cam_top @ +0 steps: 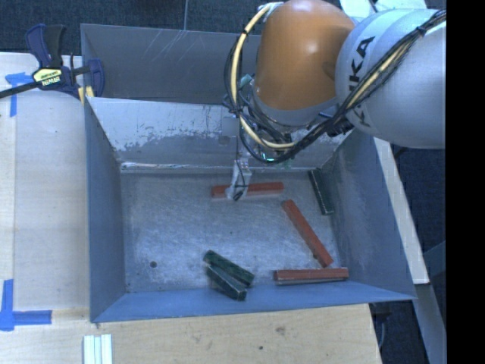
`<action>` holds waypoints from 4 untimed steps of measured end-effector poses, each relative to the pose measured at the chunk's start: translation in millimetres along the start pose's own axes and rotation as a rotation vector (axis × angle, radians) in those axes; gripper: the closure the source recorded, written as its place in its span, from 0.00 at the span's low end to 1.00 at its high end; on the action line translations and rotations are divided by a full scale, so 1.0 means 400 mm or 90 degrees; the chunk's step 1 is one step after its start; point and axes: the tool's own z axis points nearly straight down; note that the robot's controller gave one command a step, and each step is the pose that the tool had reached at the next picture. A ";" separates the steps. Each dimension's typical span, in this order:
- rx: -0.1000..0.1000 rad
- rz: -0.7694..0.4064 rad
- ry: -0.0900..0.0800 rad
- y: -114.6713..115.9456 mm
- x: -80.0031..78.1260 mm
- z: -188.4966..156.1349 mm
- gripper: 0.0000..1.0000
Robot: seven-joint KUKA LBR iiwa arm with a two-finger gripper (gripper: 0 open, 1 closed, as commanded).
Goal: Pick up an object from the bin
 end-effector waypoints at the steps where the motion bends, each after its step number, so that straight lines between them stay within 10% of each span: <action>1: 0.001 -0.071 -0.001 -0.259 -0.018 0.400 0.00; 2: 0.001 -0.177 -0.008 -0.208 -0.011 0.311 0.00; 4: 0.000 0.001 -0.003 -0.212 -0.017 0.390 0.00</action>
Offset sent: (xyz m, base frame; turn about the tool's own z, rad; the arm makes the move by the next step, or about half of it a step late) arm 0.0074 -0.0995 -0.1556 -0.1160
